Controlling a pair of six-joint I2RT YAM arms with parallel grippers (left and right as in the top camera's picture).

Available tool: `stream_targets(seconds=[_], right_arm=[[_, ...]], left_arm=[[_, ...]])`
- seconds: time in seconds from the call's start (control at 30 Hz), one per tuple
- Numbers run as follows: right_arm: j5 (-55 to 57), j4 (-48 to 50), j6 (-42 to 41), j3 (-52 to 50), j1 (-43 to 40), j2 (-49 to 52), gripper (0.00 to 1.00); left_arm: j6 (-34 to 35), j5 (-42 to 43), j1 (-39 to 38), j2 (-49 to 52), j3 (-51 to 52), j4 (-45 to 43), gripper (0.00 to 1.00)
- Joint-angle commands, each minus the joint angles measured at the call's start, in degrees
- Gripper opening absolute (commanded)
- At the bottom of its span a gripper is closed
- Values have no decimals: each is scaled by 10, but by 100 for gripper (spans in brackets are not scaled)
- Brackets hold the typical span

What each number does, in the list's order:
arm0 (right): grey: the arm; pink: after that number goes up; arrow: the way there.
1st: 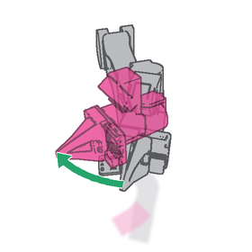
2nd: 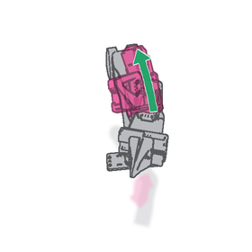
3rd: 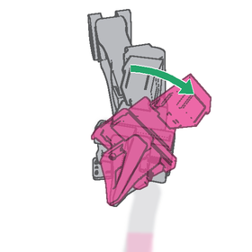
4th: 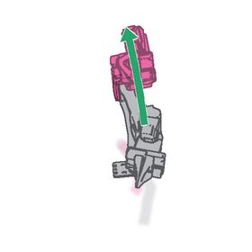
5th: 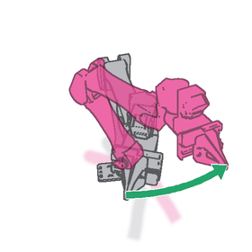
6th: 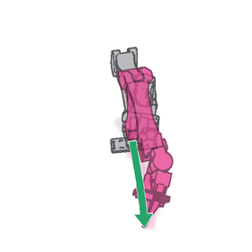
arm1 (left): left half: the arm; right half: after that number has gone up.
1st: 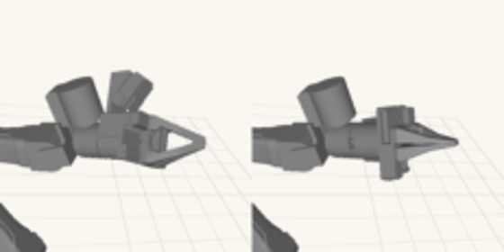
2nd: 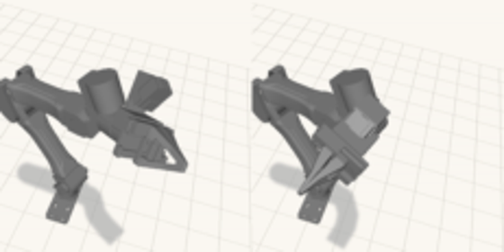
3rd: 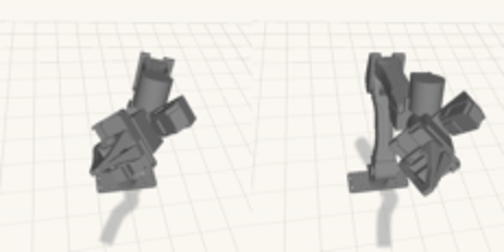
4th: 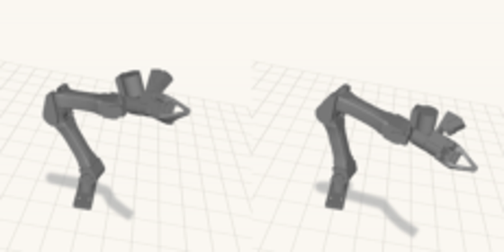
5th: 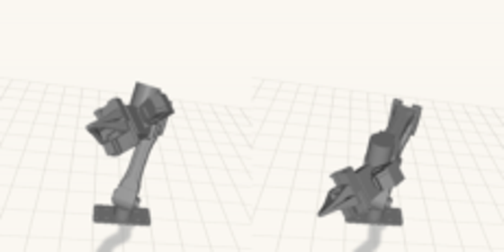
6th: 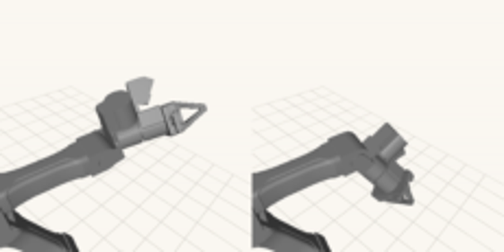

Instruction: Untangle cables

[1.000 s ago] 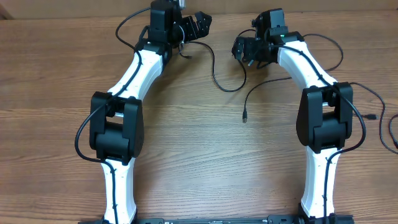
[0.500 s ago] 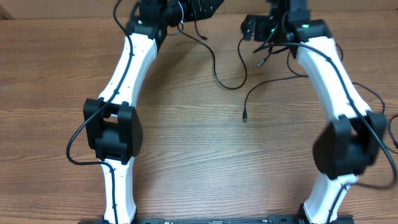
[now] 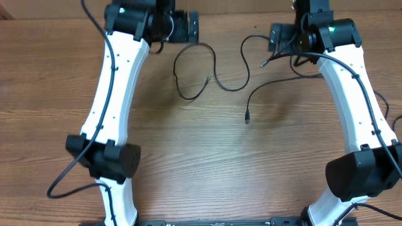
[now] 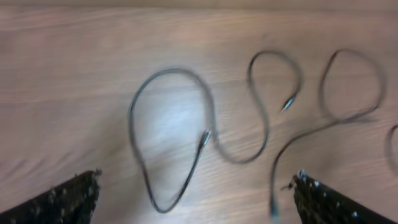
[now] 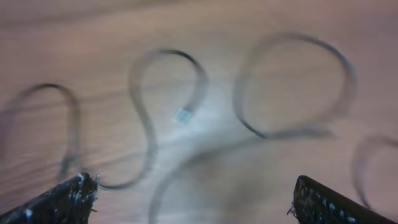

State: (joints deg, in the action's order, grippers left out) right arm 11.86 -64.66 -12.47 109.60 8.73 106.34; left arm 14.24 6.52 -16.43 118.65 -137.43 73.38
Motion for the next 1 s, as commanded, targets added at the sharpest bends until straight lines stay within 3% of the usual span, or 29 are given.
stream_targets(seconds=[0.0,0.23,0.47,0.63,0.77,0.83,0.93,0.97], right_arm=[[72,-42,-88,6,-27,-14,100],[19,-85,-194,6,-108,-10,100],[-30,-63,-201,-54,-183,23,100],[-42,-4,-73,-91,-194,61,100],[-126,51,106,-106,-194,96,100],[-147,68,135,-108,-193,107,100],[-149,86,67,-108,-194,121,100],[-143,92,-17,-108,-194,125,100]], left_arm=[[-56,-50,-38,-34,-15,28,100],[-101,-51,-115,-15,-14,26,100],[-97,-50,-154,29,-14,9,100],[-95,-37,-155,51,-14,-1,100],[-76,-38,-155,68,-14,-33,100],[-62,-38,-154,77,-14,-55,100],[-40,-38,-154,92,-14,-85,100],[-27,-41,-154,99,-14,-95,100]])
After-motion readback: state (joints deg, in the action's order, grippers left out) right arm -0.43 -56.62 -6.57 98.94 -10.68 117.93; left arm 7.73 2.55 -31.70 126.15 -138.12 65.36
